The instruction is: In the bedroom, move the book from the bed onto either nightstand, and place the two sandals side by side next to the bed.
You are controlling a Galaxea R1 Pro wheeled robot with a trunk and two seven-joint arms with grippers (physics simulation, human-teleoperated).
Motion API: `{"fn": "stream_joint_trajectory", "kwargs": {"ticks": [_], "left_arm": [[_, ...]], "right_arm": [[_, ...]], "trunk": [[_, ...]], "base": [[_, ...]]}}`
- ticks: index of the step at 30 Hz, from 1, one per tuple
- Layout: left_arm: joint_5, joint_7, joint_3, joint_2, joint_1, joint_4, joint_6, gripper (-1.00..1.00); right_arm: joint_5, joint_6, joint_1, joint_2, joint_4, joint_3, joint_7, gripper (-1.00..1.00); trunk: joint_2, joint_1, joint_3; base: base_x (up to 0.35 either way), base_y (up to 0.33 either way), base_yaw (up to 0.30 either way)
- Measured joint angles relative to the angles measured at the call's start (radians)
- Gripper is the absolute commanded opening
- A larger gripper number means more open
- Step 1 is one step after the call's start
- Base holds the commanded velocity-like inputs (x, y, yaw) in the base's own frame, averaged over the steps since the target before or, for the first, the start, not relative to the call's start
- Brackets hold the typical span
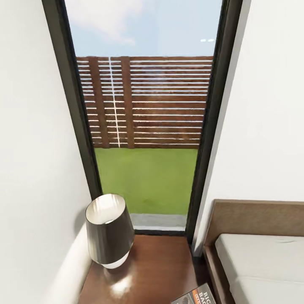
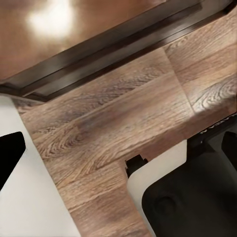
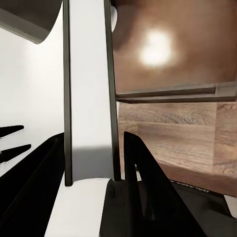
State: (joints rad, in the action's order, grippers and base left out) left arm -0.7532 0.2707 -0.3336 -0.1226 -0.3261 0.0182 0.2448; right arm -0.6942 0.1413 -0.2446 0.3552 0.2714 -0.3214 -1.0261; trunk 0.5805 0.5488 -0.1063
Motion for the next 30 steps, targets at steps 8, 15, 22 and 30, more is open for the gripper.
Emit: {"fn": "stream_joint_trajectory", "kwargs": {"ticks": [8, 15, 22, 30], "left_arm": [[0.0, 0.0, 0.0, 0.0, 0.0, 0.0, 0.0, 1.0], [0.0, 0.0, 0.0, 0.0, 0.0, 0.0, 0.0, 1.0], [0.0, 0.0, 0.0, 0.0, 0.0, 0.0, 0.0, 1.0], [-0.001, 0.053, 0.0, 0.0, 0.0, 0.0, 0.007, 1.0]], "right_arm": [[-0.001, 0.0, 0.0, 0.0, 0.0, 0.001, 0.0, -1.0], [-0.001, 0.001, 0.0, 0.0, 0.0, 0.001, 0.0, -1.0], [-0.001, 0.0, 0.0, 0.0, 0.0, 0.0, 0.0, -1.0], [0.0, 0.001, 0.0, 0.0, 0.0, -0.001, 0.001, -1.0]], "trunk": [[0.0, 0.0, 0.0], [0.0, 0.0, 0.0], [0.0, 0.0, 0.0], [0.0, 0.0, 0.0]], "base": [[0.158, 0.0, 0.0], [0.007, 0.0, 0.0], [0.0, 0.0, 0.0], [0.0, 0.0, 0.0]]}}
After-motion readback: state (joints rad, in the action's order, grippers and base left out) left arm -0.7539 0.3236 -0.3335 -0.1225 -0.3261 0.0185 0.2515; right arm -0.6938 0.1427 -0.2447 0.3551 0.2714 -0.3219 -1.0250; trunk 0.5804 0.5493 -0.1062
